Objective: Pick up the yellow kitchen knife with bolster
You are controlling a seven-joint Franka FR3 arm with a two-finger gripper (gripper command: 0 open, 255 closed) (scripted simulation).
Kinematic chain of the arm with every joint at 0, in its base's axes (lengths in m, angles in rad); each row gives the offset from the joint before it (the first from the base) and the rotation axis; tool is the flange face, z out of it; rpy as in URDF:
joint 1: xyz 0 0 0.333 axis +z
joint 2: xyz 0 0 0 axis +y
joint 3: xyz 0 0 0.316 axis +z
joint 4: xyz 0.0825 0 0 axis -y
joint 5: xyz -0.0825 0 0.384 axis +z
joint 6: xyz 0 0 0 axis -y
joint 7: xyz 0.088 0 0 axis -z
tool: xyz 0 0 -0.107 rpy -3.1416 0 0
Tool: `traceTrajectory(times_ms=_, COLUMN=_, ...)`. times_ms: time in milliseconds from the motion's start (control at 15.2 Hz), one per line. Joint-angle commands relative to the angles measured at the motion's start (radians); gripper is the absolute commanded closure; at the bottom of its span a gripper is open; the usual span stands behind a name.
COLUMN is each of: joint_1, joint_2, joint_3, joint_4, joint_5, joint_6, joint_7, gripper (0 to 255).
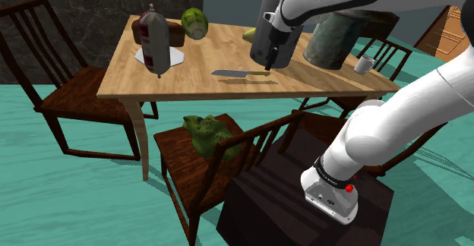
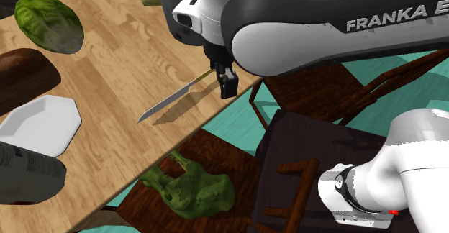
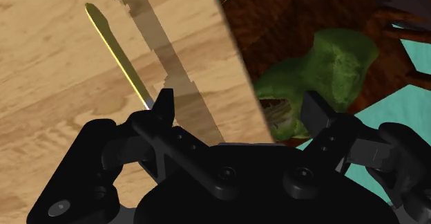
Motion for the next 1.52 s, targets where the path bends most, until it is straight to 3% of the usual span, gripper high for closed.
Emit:
traceTrajectory(times_ms=0, joint_1=0.026, joint_2=0.089, joint_3=-0.036, joint_4=0.036, joint_5=0.031, joint_6=0.061, joint_7=-0.104, gripper=0)
traceTrajectory(times_ms=330, joint_1=0.072, joint_2=0.299, joint_3=-0.090, joint_4=0.154, joint_5=0.160, joint_6=0.156, joint_7=-0.370, gripper=0)
traceTrajectory(times_ms=660, joint_1=0.068, joint_2=0.507, joint_3=-0.078, joint_4=0.303, joint_5=0.317, joint_6=0.199, joint_7=-0.632, gripper=0)
traceTrajectory(times_ms=1320, joint_1=0.054, joint_2=0.569, joint_3=-0.060, joint_4=0.270, joint_5=0.367, joint_6=0.286, joint_7=-0.670, gripper=0)
traceTrajectory(times_ms=1386, joint_1=0.054, joint_2=0.568, joint_3=-0.061, joint_4=0.268, joint_5=0.366, joint_6=0.286, joint_7=-0.670, gripper=255)
traceTrajectory(times_ms=1452, joint_1=0.054, joint_2=0.568, joint_3=-0.061, joint_4=0.269, joint_5=0.366, joint_6=0.286, joint_7=-0.669, gripper=255)
